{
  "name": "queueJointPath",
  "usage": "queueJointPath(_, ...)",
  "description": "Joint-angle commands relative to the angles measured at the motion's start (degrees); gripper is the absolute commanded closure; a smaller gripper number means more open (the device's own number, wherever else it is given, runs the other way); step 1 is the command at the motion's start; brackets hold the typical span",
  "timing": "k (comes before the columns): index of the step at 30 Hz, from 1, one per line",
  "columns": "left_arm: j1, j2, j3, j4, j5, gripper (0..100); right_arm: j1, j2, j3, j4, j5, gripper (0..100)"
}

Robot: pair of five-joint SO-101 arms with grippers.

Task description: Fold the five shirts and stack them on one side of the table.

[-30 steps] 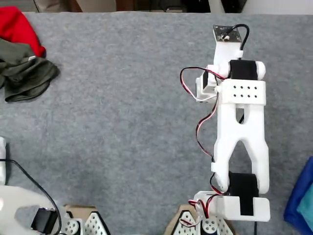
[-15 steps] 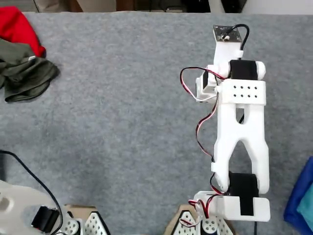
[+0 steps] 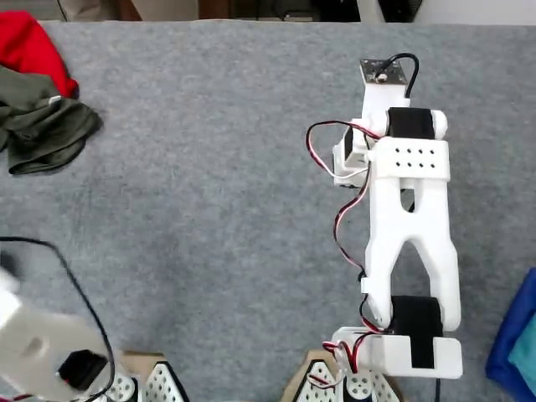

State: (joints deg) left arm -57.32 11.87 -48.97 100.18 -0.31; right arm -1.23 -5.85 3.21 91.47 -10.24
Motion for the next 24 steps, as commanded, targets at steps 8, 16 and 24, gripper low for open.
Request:
queueJointPath(8,47.91,-20.53,29.27,0.44,12.22,98,12.70,-3.47,-0.04,-0.35,18.90,99.3)
queueJointPath(16,76.13,-19.38,31.38,-2.55,17.76,98,25.01,-3.03,-0.13,-0.44,33.67,99.2)
queueJointPath(24,90.55,-11.30,30.77,-7.74,17.85,98,33.80,-3.03,-0.13,-0.70,40.35,99.2)
